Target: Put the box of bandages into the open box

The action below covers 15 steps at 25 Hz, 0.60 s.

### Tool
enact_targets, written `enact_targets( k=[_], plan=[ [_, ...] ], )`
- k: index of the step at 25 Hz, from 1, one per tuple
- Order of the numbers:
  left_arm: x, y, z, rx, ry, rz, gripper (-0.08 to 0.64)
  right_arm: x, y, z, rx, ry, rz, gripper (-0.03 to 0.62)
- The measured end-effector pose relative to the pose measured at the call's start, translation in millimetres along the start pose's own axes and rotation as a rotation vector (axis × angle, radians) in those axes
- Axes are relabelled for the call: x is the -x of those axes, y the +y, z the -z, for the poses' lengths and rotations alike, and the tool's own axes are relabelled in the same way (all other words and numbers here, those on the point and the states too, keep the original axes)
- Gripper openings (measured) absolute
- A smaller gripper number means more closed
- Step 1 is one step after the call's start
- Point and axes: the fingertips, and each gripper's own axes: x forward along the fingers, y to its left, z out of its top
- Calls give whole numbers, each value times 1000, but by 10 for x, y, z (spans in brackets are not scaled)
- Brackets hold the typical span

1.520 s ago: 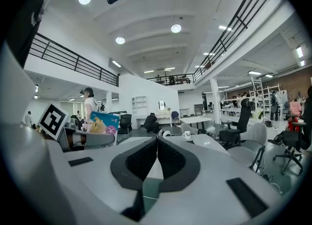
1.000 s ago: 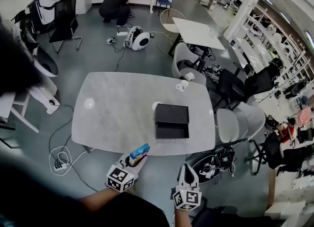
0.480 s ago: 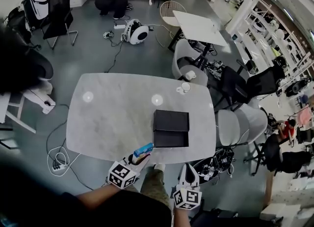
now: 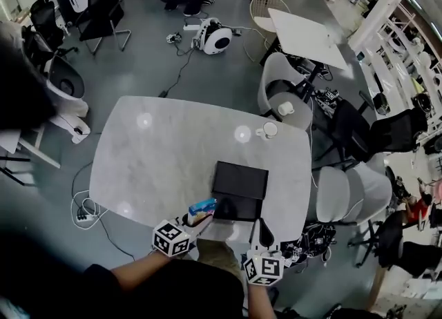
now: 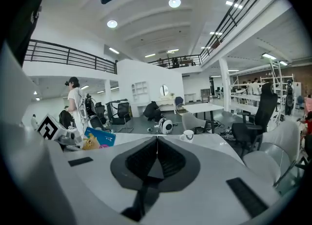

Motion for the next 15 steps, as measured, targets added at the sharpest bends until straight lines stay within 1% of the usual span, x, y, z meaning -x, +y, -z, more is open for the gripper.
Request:
enact_targets(
  k=[4, 9, 12, 13, 15],
  plan=[
    [-362, 119, 62, 61, -11, -47, 92, -271, -287, -40, 16, 24, -76, 11],
    [-701, 224, 333, 132, 50, -81, 92, -493, -574, -38, 31, 40, -141, 12],
    [-805, 271, 522, 128, 110, -120, 92, -561, -689, -54, 34, 46, -170, 11],
    [-841, 269, 590, 123, 132, -122, 92, -579, -724, -53, 32, 47, -177, 11],
    [-930, 253, 692, 129, 155, -98, 92, -623, -803, -34, 22, 50, -184, 11]
  ],
)
